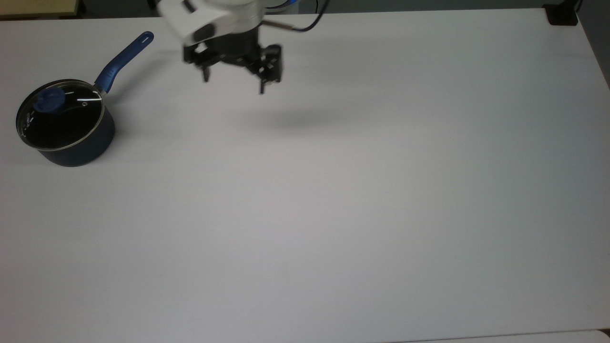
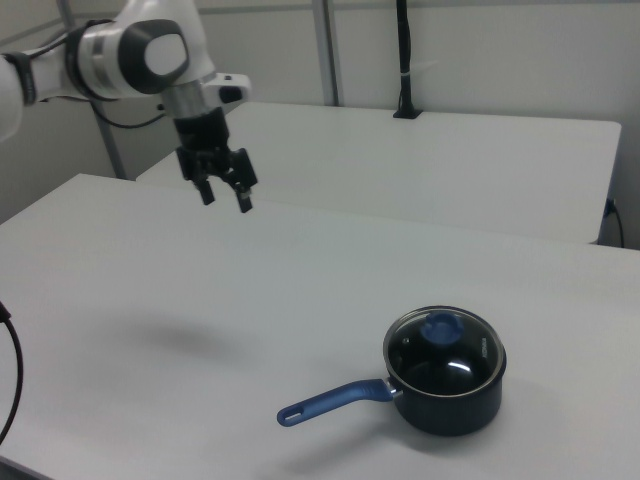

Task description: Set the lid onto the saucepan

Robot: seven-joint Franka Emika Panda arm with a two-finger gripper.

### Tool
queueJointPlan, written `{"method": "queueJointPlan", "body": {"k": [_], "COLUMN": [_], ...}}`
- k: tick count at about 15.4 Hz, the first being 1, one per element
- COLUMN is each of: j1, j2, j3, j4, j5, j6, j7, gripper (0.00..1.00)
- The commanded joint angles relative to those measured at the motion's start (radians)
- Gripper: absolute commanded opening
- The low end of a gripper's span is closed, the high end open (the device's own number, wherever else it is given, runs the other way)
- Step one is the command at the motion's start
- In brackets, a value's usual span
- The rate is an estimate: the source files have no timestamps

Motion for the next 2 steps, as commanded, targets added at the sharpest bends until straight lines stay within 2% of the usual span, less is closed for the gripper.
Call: {"method": "queueJointPlan", "body": {"k": [1, 2], "j1": [0.023, 0.023], "j2": [-0.110, -0.110], "j3": [-0.013, -0.013], "j4": [-0.117, -0.116], "j5": [-0.016, -0.014], "j6": [-0.003, -0.003], "j7": [0.025, 0.025], "gripper": [1.00, 1.00]}}
